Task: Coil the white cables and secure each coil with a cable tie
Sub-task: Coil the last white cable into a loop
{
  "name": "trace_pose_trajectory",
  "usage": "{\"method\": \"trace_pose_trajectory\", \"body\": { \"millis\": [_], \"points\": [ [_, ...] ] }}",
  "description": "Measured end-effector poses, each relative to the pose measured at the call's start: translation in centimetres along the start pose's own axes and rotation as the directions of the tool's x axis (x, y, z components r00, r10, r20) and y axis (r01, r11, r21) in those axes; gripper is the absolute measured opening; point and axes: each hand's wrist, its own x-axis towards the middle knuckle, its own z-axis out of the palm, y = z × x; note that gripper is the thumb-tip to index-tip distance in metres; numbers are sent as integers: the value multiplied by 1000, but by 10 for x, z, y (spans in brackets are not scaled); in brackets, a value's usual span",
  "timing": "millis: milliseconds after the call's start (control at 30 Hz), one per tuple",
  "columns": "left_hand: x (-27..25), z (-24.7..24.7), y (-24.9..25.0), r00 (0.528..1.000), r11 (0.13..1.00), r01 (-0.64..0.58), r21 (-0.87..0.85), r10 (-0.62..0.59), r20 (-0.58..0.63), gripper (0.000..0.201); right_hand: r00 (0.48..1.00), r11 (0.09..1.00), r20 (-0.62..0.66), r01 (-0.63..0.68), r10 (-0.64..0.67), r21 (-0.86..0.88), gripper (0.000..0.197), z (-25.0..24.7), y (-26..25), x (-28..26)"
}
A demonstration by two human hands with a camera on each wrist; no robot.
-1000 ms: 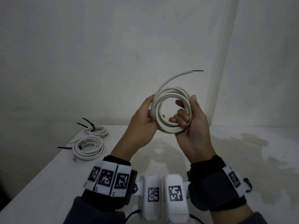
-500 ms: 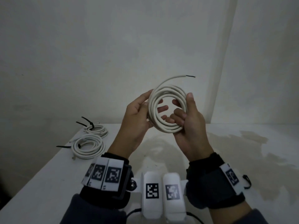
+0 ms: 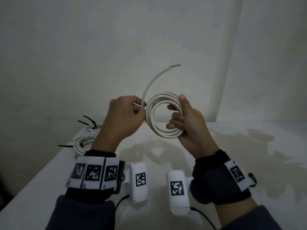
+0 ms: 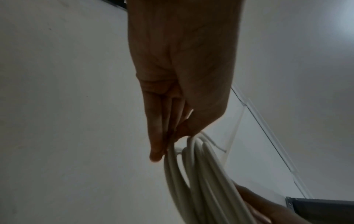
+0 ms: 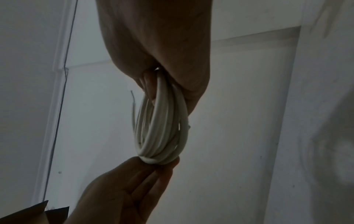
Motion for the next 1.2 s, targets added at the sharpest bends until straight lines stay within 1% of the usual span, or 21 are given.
{"method": "trace_pose_trajectory", "body": {
  "millis": [67,100,133,167,200,233,267,300,433,533,567,600,667,733,800,900,967,1033,1067,1133,1200],
  "points": [
    [1,0,-1,997,999,2,-32,-4,-74,13,1000,1000,3,-13,13,21,41,0,0,1],
    [0,2,1,998,998,10,-67,-15,-65,13,1000,999,6,-19,19,31,42,-1,0,1],
    [-1,4,2,999,991,33,-132,-36,-22,14,1000,999,10,-23,23,41,42,-2,0,1],
    [-2,6,4,997,970,73,-234,-65,41,15,1000,998,13,-27,26,53,42,-3,0,1],
    [-3,10,7,989,923,131,-361,-99,105,14,999,997,15,-31,30,67,42,-3,0,1],
    [-5,14,9,977,848,199,-491,-134,165,13,999,996,15,-34,33,81,42,-4,-1,0],
    [-7,18,12,965,762,254,-596,-158,208,13,999,995,12,-33,32,91,43,-4,-1,0],
    [-8,21,15,958,697,282,-660,-173,226,13,1000,995,6,-29,29,96,43,-5,-2,1],
    [-8,28,21,944,518,329,-789,-211,255,21,1000,996,-11,-26,27,88,42,-6,-6,1],
    [-9,30,24,923,348,375,-859,-226,312,22,999,992,12,-34,33,118,25,-5,-9,-1],
    [-9,30,25,916,323,387,-864,-241,321,20,1000,993,21,-23,21,113,20,-5,-9,-1],
    [-8,30,25,909,317,398,-861,-261,324,19,1000,995,29,-11,8,95,18,-4,-9,-1],
    [-7,29,26,904,338,401,-851,-295,309,19,998,998,58,3,-6,60,20,-3,-6,-1],
    [-7,27,28,909,376,388,-842,-307,282,19,997,1000,75,17,-19,26,24,-1,-3,-2],
    [-7,26,31,907,417,392,-820,-323,269,18,996,997,73,52,-48,-48,26,1,0,-2],
    [-7,28,33,906,515,385,-766,-370,206,17,993,983,97,87,-72,-160,26,1,3,-4],
    [-7,30,33,912,586,361,-725,-383,144,20,991,980,122,80,-59,-181,25,1,4,-5],
    [-7,30,33,915,627,352,-695,-386,116,24,989,976,138,83,-55,-200,24,2,2,-6],
    [-8,30,34,916,635,358,-685,-382,124,24,988,974,146,86,-56,-208,24,2,1,-7],
    [-8,28,34,928,648,358,-672,-327,179,22,986,971,157,92,-57,-221,24,1,-3,-7],
    [-8,25,33,935,666,355,-657,-266,236,29,986,969,155,89,-54,-232,24,0,-6,-8]
  ]
}}
